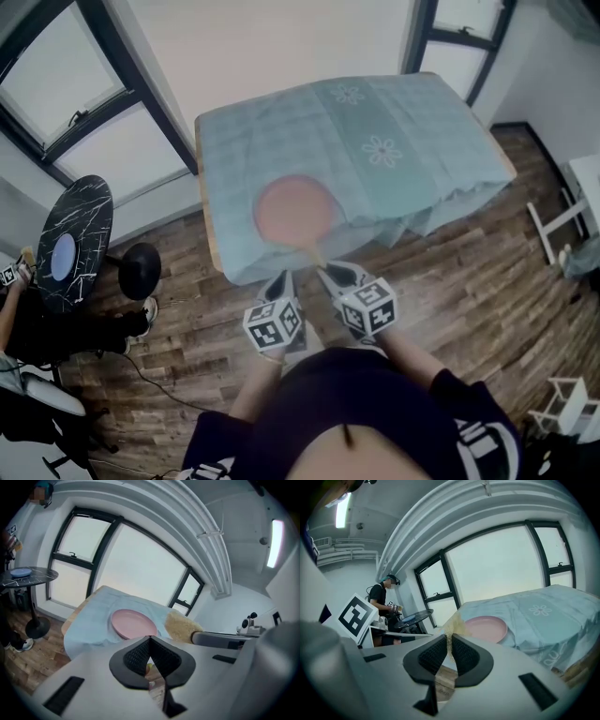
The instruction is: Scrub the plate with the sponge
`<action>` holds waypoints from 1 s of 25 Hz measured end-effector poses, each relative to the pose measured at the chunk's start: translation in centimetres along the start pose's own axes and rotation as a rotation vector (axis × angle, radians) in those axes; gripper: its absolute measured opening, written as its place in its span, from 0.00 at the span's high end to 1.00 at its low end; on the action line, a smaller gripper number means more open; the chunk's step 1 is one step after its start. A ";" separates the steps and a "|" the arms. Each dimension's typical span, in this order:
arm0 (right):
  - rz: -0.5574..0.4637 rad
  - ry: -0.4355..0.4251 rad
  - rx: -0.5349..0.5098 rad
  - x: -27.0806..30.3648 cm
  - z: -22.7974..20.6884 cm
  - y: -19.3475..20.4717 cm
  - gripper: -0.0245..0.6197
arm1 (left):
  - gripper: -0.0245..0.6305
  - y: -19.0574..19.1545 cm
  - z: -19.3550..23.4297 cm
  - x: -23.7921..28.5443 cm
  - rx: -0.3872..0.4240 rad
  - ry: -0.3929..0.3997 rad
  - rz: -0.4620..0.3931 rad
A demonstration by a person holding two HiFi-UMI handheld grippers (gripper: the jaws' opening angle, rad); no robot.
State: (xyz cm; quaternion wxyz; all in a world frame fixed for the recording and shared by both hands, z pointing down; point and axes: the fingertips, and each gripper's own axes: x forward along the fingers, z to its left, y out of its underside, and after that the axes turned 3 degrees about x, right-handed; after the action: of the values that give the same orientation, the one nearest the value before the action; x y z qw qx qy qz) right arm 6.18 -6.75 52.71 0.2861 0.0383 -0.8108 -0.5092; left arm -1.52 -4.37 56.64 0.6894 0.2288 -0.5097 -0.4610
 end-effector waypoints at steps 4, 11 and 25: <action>-0.015 -0.010 -0.011 -2.6 0.8 1.3 0.90 | 0.95 2.2 -2.1 -2.0 -0.001 -0.001 0.004; -0.007 -0.043 -0.050 -6.4 2.8 4.3 0.90 | 0.95 5.6 -4.9 -4.8 0.019 -0.006 -0.012; 0.007 -0.080 -0.083 -9.1 5.7 6.5 0.90 | 0.95 7.7 -6.6 -7.8 0.040 -0.017 -0.011</action>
State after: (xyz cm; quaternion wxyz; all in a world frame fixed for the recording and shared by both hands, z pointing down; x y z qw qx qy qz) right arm 12.42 4.15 52.59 0.2566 0.0033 -0.8000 -0.5423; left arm 7.18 4.98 56.36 0.6778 0.2417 -0.5234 -0.4563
